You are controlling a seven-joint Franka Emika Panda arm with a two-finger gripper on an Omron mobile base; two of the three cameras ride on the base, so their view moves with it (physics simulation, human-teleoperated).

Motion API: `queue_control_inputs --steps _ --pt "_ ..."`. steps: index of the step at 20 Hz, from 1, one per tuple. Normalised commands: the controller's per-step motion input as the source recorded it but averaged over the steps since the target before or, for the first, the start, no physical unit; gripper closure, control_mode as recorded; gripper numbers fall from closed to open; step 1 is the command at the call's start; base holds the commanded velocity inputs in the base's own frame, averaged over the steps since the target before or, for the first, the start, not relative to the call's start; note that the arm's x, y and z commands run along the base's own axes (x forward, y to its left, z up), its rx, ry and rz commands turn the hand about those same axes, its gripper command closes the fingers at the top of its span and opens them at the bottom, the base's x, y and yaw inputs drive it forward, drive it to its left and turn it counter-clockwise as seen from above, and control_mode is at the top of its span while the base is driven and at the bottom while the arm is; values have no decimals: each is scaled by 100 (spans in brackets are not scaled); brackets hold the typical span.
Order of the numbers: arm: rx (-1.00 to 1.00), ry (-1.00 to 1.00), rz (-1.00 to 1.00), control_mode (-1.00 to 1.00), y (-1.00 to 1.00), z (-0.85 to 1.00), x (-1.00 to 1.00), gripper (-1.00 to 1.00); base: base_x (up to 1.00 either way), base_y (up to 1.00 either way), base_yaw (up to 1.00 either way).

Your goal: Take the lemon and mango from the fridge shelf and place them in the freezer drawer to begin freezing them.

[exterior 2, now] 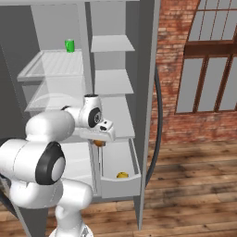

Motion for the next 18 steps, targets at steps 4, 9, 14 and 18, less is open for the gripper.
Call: queue_control_inputs --steps 4,9,14,18 --pt "0 0 0 -100 -15 -43 14 100 0 0 0" --pt "0 0 0 -100 -5 -52 2 100 0 0 0" --pt "0 0 0 -100 0 -32 15 100 0 0 0" --pt "0 0 0 -100 0 -30 18 100 0 0 0"
